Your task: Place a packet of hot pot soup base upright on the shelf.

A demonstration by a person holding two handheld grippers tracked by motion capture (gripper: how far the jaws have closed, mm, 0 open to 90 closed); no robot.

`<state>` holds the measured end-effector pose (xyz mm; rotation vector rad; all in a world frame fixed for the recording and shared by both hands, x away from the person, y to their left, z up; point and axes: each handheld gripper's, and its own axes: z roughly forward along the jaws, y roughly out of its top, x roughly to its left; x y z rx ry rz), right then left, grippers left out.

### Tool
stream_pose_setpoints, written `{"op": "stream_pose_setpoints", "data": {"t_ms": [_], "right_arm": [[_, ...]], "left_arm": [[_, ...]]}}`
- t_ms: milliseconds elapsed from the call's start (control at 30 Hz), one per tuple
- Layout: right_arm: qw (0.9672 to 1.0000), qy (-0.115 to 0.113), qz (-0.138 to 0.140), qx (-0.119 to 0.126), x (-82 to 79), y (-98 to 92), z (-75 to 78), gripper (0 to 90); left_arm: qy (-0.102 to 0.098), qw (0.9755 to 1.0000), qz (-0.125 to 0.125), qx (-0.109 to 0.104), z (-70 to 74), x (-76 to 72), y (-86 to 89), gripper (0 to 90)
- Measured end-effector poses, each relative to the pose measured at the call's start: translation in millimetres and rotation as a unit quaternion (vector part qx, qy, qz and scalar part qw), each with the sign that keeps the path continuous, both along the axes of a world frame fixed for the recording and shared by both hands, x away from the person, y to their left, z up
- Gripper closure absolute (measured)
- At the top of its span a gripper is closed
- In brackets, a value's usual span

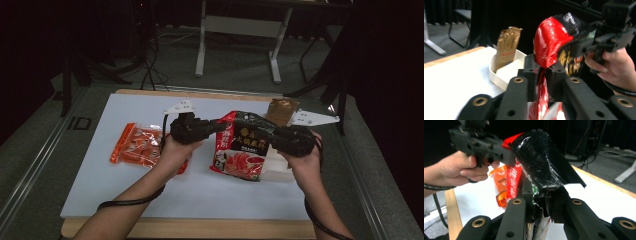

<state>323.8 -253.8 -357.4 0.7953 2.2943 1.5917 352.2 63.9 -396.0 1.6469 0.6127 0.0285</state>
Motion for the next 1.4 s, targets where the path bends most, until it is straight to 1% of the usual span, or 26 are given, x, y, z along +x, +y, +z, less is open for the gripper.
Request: {"op": "stream_pose_setpoints", "data": {"t_ms": [33, 100, 133, 167, 200, 233, 300, 367, 400, 433, 467, 533, 600, 633, 667, 700, 733, 767, 833, 900, 967, 1000, 1100, 1167, 1233, 1400], "right_arm": [[1.0000, -0.002, 0.002, 0.004, -0.1, -1.8, 2.5, 77.6], [0.9999, -0.012, -0.003, -0.002, -0.8, -3.8, 7.6, 77.7], [0.9999, -0.015, -0.002, -0.001, -0.6, -5.3, 9.4, 77.7], [0.9999, -0.016, -0.003, 0.000, -0.2, -6.8, 11.0, 77.8], [0.9998, -0.018, -0.005, -0.001, 0.5, -8.3, 12.4, 77.8], [0.9998, -0.018, -0.005, 0.001, 1.3, -10.1, 13.7, 77.8], [0.9998, -0.019, -0.002, 0.004, 3.2, -13.4, 15.8, 77.8], [0.9997, -0.022, -0.003, 0.007, 5.0, -16.4, 18.0, 77.7], [0.9997, -0.024, -0.003, 0.007, 6.0, -17.9, 19.2, 77.7], [0.9996, -0.026, -0.005, 0.005, 6.7, -18.9, 20.7, 77.7], [0.9996, -0.028, -0.005, 0.005, 7.5, -20.0, 22.2, 77.7], [0.9994, -0.033, -0.008, 0.004, 9.5, -22.3, 25.1, 77.7], [0.9994, -0.033, -0.010, 0.006, 12.0, -25.5, 28.1, 77.6], [0.9993, -0.036, -0.012, 0.005, 13.1, -27.0, 29.7, 77.6], [0.9992, -0.037, -0.014, 0.005, 14.2, -28.8, 31.4, 77.6], [0.9991, -0.039, -0.015, 0.005, 15.4, -30.8, 33.1, 77.7], [0.9990, -0.042, -0.018, 0.004, 16.7, -32.7, 34.9, 77.7], [0.9988, -0.044, -0.019, 0.005, 17.8, -34.8, 36.7, 77.6], [0.9984, -0.050, -0.027, 0.003, 21.2, -39.9, 41.0, 77.6], [0.9980, -0.054, -0.032, 0.002, 24.9, -44.4, 43.7, 77.6], [0.9979, -0.057, -0.032, 0.000, 29.3, -48.6, 45.9, 77.6], [0.9977, -0.057, -0.038, -0.003, 32.2, -50.9, 47.2, 77.6], [0.9973, -0.057, -0.046, -0.008, 38.4, -56.2, 49.4, 77.6], [0.9969, -0.059, -0.052, -0.008, 43.0, -60.8, 50.2, 77.6], [0.9966, -0.058, -0.057, -0.007, 47.6, -65.8, 50.4, 77.5], [0.9957, -0.058, -0.072, -0.008, 58.5, -77.0, 48.3, 77.5]], "left_arm": [[-0.002, 1.0000, -0.002, 0.003, 0.2, -0.2, 1.0, 74.2], [-0.006, 1.0000, 0.000, 0.004, 0.1, -1.3, 3.8, 67.4], [-0.004, 1.0000, 0.002, 0.003, -0.1, -1.8, 5.4, 62.7], [-0.005, 1.0000, 0.001, 0.003, -0.4, -2.5, 7.1, 60.1], [-0.009, 0.9999, 0.001, 0.007, -0.8, -3.6, 8.5, 59.5], [-0.011, 0.9999, 0.002, 0.010, -1.3, -4.7, 9.4, 54.5], [-0.011, 0.9999, 0.001, 0.009, -2.8, -7.0, 11.9, 42.7], [-0.012, 0.9998, 0.002, 0.013, -3.1, -9.9, 14.4, 35.5], [-0.016, 0.9997, -0.006, 0.015, -3.3, -11.2, 15.5, 31.0], [-0.021, 0.9995, -0.011, 0.021, -3.4, -12.8, 16.0, 24.4], [-0.022, 0.9994, -0.007, 0.026, -3.4, -14.7, 16.0, 19.5], [-0.022, 0.9992, -0.007, 0.034, -4.6, -17.4, 16.4, 17.8], [-0.030, 0.9988, 0.004, 0.038, -7.6, -22.1, 16.3, 14.2], [-0.033, 0.9987, 0.005, 0.040, -9.4, -24.2, 16.4, 13.8], [-0.035, 0.9987, 0.003, 0.036, -11.7, -26.2, 16.9, 10.1], [-0.033, 0.9988, -0.003, 0.036, -13.8, -27.7, 17.2, 3.1], [-0.032, 0.9987, -0.004, 0.040, -15.4, -29.3, 18.1, 0.6], [-0.033, 0.9987, -0.001, 0.039, -17.3, -31.2, 19.3, 0.6], [-0.035, 0.9985, -0.005, 0.043, -21.7, -35.1, 22.1, 0.6], [-0.038, 0.9982, -0.001, 0.047, -25.1, -39.4, 24.6, 0.6], [-0.047, 0.9976, 0.000, 0.051, -28.3, -44.5, 27.9, 0.6], [-0.049, 0.9975, 0.000, 0.051, -29.7, -46.3, 29.5, 0.6], [-0.059, 0.9963, 0.000, 0.063, -33.7, -51.6, 33.1, 0.7], [-0.059, 0.9959, -0.004, 0.069, -37.6, -54.8, 35.5, 0.7], [-0.061, 0.9953, -0.001, 0.076, -42.0, -58.0, 37.2, 0.6], [-0.057, 0.9954, -0.002, 0.077, -50.8, -63.2, 43.7, 0.6]]}}
